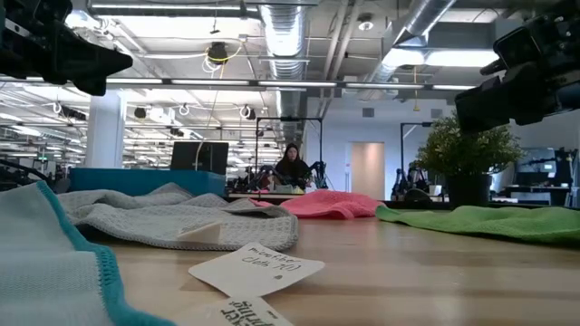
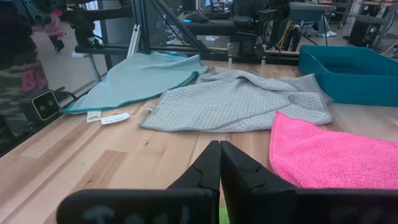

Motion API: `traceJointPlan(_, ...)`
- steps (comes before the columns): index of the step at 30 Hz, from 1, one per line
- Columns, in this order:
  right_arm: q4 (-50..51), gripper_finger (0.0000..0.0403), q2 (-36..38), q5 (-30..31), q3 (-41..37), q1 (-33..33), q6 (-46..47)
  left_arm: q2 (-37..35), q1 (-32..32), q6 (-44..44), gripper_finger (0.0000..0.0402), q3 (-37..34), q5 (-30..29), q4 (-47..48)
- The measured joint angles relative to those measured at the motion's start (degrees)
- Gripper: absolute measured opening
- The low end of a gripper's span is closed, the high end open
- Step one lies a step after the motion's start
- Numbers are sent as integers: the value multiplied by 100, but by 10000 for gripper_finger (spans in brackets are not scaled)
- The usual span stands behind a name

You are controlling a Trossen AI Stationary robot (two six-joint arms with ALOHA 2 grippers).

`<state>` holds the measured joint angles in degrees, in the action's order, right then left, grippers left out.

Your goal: Fold microfiber towels

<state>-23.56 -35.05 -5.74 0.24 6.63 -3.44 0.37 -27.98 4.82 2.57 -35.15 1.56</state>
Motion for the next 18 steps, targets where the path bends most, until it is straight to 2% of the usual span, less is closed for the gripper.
traceJointPlan(3,-1,33,0,0,-1,-2,0,-1,-1,11,0,-22,-102,-180)
traceJointPlan(10,1,33,0,0,1,0,0,-1,2,-303,0,-24,-798,-317)
traceJointPlan(14,-1,33,1,0,1,-1,0,-1,2,-477,0,-22,-806,-537)
traceJointPlan(18,-1,33,0,2,-1,-2,0,2,1,-23,0,172,-776,-576)
